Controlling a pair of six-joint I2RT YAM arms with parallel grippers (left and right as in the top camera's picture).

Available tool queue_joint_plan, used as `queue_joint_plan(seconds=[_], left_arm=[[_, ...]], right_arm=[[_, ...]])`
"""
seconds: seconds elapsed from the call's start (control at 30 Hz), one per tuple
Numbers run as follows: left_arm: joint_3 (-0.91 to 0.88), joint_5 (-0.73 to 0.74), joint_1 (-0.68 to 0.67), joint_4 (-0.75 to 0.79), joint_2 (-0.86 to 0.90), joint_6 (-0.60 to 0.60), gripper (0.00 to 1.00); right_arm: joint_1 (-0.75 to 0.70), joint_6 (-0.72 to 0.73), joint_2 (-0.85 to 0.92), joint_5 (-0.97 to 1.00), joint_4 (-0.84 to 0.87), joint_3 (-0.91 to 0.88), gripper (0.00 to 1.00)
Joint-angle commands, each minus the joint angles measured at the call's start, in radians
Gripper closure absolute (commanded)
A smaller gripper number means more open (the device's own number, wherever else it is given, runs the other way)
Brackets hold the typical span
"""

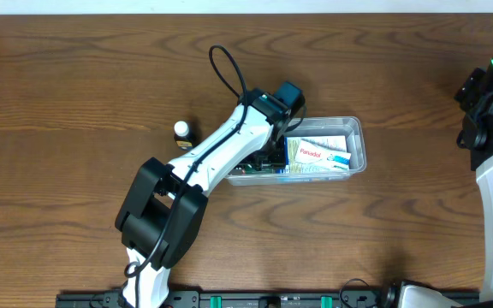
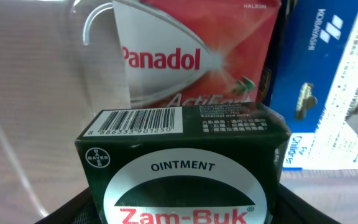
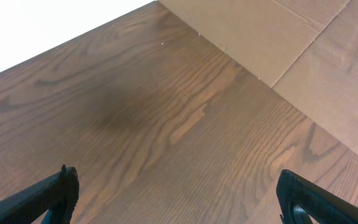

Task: Pack container
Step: 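Lower the green box into the container and open the left gripper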

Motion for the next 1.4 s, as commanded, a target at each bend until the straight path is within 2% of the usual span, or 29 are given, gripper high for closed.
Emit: queue_joint_plan(seconds=[0.0,0.4,1.37], left_arm=[[-0.021,-0.008,0.002,0.029,-0.003,-0.016,0.34],[-0.031,-0.014,-0.003,0.1,-0.003,-0.012,0.35],[-0.034,-0.039,-0.004,0.105,-0.002,0.015,0.33]], right_arm=[[-0.006,0.013,0.003,0.013,-0.002,0.0,0.01],[-0.006,0.013,0.003,0.013,-0.002,0.0,0.01],[-0.006,0.013,0.003,0.013,-0.008,0.0,0.01]])
